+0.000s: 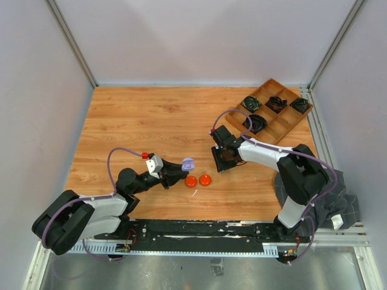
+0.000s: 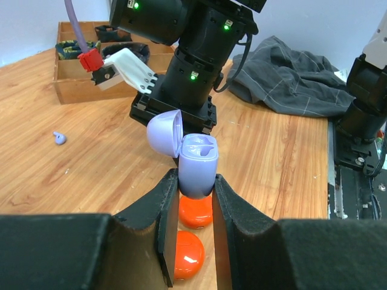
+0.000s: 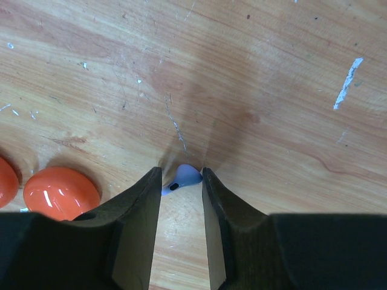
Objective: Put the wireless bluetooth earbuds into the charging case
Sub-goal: Pick up the earbud from the center of the board.
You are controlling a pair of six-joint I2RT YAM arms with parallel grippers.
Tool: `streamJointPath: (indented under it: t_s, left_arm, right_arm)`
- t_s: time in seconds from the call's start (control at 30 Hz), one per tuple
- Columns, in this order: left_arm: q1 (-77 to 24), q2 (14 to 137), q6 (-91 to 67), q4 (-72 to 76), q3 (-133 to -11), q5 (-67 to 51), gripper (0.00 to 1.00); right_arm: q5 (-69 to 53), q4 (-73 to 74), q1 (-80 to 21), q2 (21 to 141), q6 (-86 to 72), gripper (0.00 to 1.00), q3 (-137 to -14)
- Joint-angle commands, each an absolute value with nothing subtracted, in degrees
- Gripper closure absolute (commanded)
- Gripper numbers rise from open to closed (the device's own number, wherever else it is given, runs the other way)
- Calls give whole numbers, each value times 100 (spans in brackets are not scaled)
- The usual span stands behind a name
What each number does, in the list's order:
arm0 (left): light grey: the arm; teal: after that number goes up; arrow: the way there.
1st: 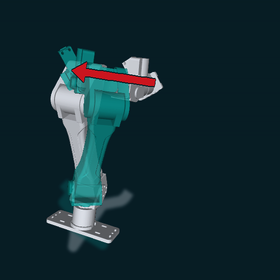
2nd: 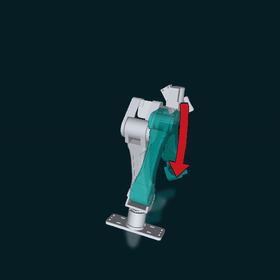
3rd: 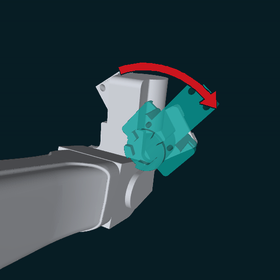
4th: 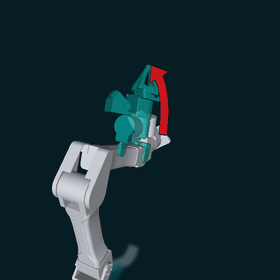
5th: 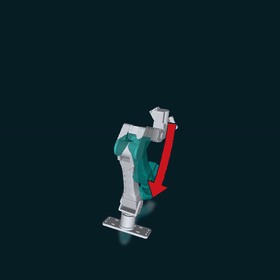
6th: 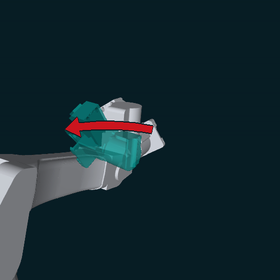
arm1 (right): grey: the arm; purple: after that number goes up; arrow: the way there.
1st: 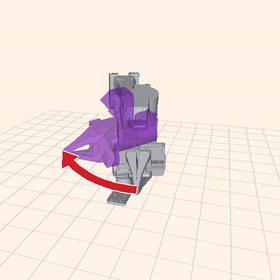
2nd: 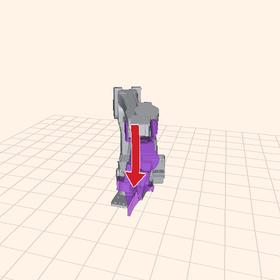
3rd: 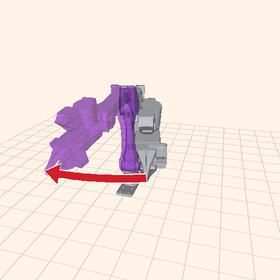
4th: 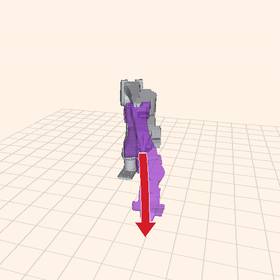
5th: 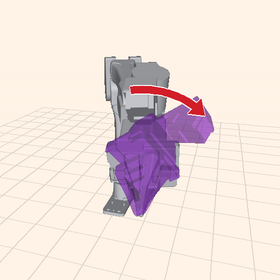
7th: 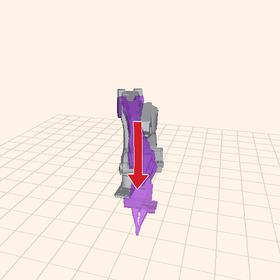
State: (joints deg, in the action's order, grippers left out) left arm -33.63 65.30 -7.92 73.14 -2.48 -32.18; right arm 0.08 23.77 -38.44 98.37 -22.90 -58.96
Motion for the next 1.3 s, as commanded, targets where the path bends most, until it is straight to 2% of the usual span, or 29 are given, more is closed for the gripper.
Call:
streamJointPath:
  t_s: [0.0,0.33,0.5,0.9,1.27]
  left_arm:
    - [-3401,6622,-756,7483,-360,-3278,100]
    - [-3402,6643,-737,7588,-317,-3302,100]
    - [-3401,6712,-810,8025,-180,-3261,100]
    - [-3402,6693,-851,8776,116,-2832,100]
    - [-3405,6542,-712,8869,220,-2858,100]
  right_arm:
    - [-36,2358,-3828,9966,-2243,66,-5858]
    - [-7,2329,-3906,9982,-2137,77,-5897]
    - [81,2269,-4045,9605,-2019,82,-5864]
    - [452,1980,-4588,7893,-1726,84,-5759]
    - [1158,635,-5762,6359,-1463,86,-5264]
